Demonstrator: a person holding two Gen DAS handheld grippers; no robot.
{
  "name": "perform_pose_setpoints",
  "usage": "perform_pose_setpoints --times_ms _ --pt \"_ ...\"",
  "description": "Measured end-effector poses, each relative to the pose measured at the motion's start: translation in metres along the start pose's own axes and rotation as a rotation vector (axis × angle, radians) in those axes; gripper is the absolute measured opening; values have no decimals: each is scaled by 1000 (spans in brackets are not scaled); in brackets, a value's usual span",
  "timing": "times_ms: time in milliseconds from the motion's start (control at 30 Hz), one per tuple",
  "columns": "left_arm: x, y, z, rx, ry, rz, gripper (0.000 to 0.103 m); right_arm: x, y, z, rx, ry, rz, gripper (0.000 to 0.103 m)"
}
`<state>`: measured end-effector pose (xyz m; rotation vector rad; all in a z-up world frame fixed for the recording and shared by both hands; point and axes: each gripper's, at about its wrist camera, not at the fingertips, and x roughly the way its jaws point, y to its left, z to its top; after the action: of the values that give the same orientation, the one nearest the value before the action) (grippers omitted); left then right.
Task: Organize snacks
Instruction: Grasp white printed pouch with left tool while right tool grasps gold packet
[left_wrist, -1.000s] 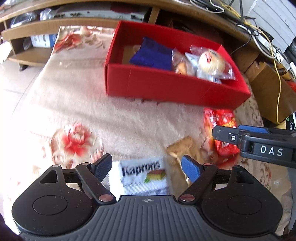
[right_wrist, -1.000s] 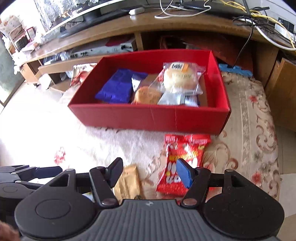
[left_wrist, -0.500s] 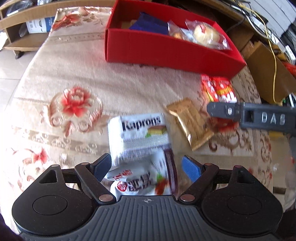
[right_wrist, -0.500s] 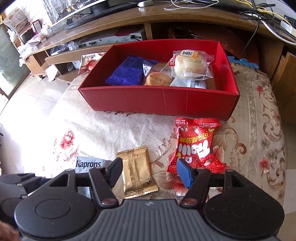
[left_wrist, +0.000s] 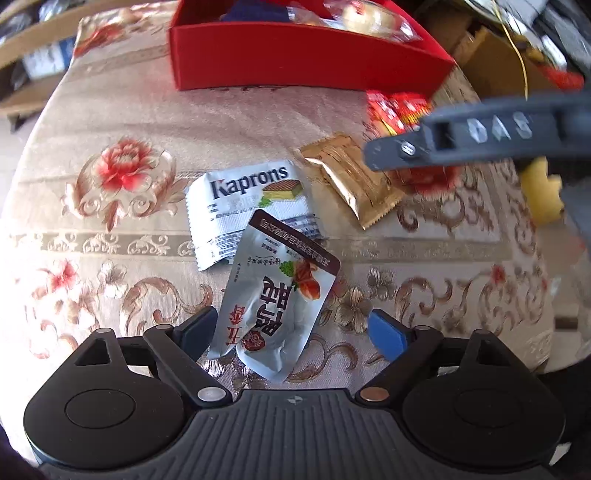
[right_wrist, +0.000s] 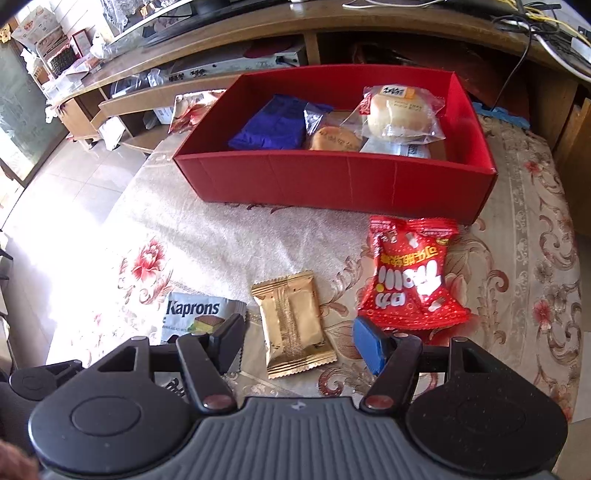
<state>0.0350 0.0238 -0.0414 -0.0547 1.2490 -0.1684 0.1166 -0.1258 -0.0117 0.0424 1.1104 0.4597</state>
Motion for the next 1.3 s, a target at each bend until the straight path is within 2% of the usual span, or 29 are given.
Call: perform_pose_setpoints --times_ms 33,133,167,233,333,400,467,533,633,700,833,1000,1167,1200,1267,1300 --pt "1 -4 -1 24 -3 20 88 2 1 0 -3 4 1 64" --pt "-1 -6 -4 65 -21 59 72 10 5 4 -21 24 4 64" --pt "-3 -4 -4 55 -26 51 64 12 7 5 -24 28 8 64" --pt "-5 4 -2 27 -30 27 60 18 9 8 -27 38 9 64" --pt "-7 8 -2 19 -32 17 46 29 11 11 -34 59 11 64" --pt "-8 9 -2 13 -33 2 46 36 15 12 -45 78 28 64" --pt "-7 10 -2 15 -31 -5 46 44 19 12 -74 83 6 64" --pt "-7 10 -2 15 -32 -12 49 51 20 12 -95 96 -17 66" --pt "-9 10 -4 25 -34 -25 58 54 20 14 -102 96 -7 69" --pt "-8 7 -4 30 -30 -40 66 56 22 13 -126 104 7 79" --pt "-5 0 -5 35 -25 -46 72 61 21 14 -110 106 78 103" --pt "-5 7 -5 -2 -17 -75 77 63 21 13 -112 102 98 103" --pt "-3 12 -4 -13 -14 -95 78 63 27 7 -186 101 76 103" --pt "-3 13 -4 -15 -14 -97 79 61 28 4 -193 103 65 99" --pt "-5 15 -3 -20 -13 -100 79 56 26 1 -209 100 37 84" --pt "-5 16 -2 -23 -13 -101 79 53 26 -1 -227 91 2 68"
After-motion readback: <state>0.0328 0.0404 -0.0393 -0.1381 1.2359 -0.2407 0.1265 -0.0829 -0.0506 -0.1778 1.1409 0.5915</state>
